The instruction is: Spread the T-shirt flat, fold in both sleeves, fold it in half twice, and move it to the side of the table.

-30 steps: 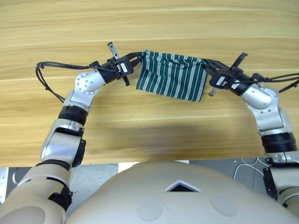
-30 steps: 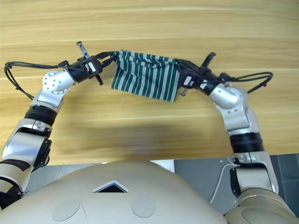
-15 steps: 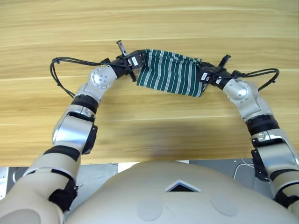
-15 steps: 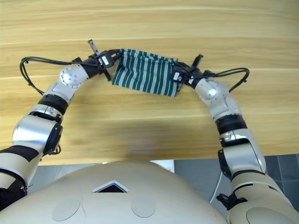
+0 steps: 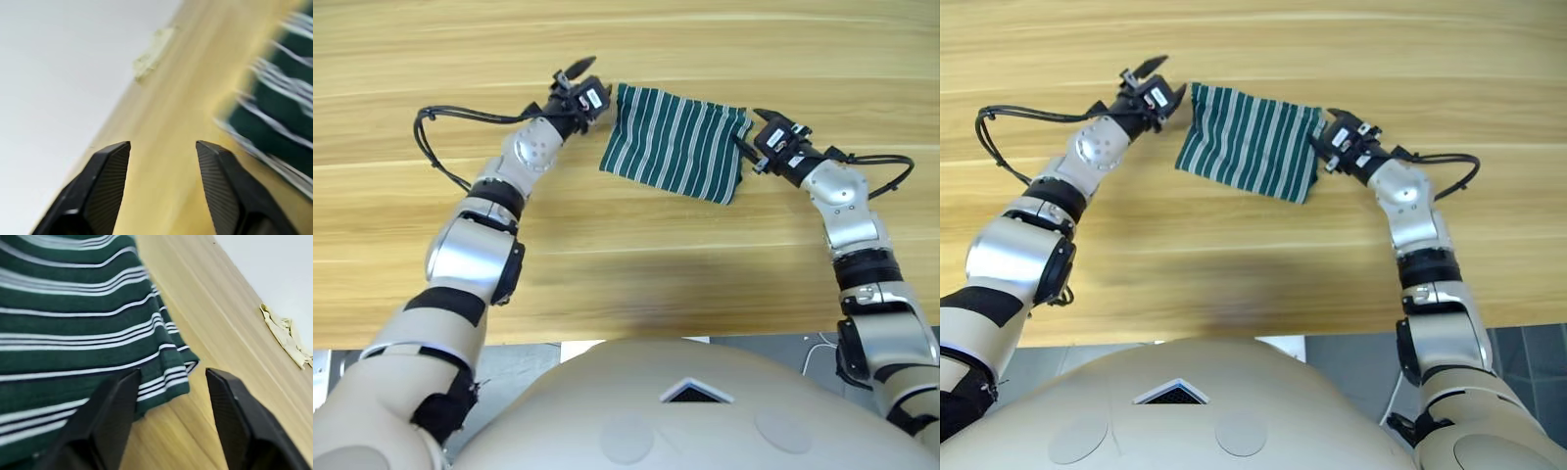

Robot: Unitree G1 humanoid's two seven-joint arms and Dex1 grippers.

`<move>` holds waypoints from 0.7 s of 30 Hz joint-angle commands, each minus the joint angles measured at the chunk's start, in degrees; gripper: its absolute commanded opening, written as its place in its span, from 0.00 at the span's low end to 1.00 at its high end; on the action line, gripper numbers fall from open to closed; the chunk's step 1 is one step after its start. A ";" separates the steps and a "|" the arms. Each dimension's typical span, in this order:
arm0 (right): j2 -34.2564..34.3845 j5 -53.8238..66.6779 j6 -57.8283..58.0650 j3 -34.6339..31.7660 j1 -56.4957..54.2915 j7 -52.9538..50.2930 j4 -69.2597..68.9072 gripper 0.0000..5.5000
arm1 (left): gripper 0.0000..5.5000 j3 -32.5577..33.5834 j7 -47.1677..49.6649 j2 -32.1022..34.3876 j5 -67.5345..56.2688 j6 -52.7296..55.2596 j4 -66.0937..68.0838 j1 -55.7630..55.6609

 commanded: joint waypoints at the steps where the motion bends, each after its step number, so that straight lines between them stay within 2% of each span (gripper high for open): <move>1: 1.70 3.57 2.52 -3.00 -2.29 0.23 -1.87 0.60 | 0.49 5.73 -2.13 -0.09 -6.37 -3.45 -0.76 -1.28; 7: 4.44 7.78 2.57 -4.68 -3.91 0.65 -8.89 0.77 | 0.49 5.41 -11.96 1.36 -8.47 -11.47 -3.55 5.47; 12: 9.38 5.10 -1.18 2.86 -5.87 4.57 -12.45 0.93 | 0.49 7.30 -14.09 0.95 -10.81 -12.28 -4.53 7.47; 14: 12.31 2.57 -1.69 5.55 -9.76 3.90 -7.19 0.97 | 0.49 7.06 -13.50 0.55 -10.20 -12.23 -4.61 8.13; 21: 20.43 -2.92 -4.39 7.87 -23.39 -2.75 15.75 0.97 | 0.49 2.63 -11.93 -0.38 -4.80 -13.30 -6.65 10.37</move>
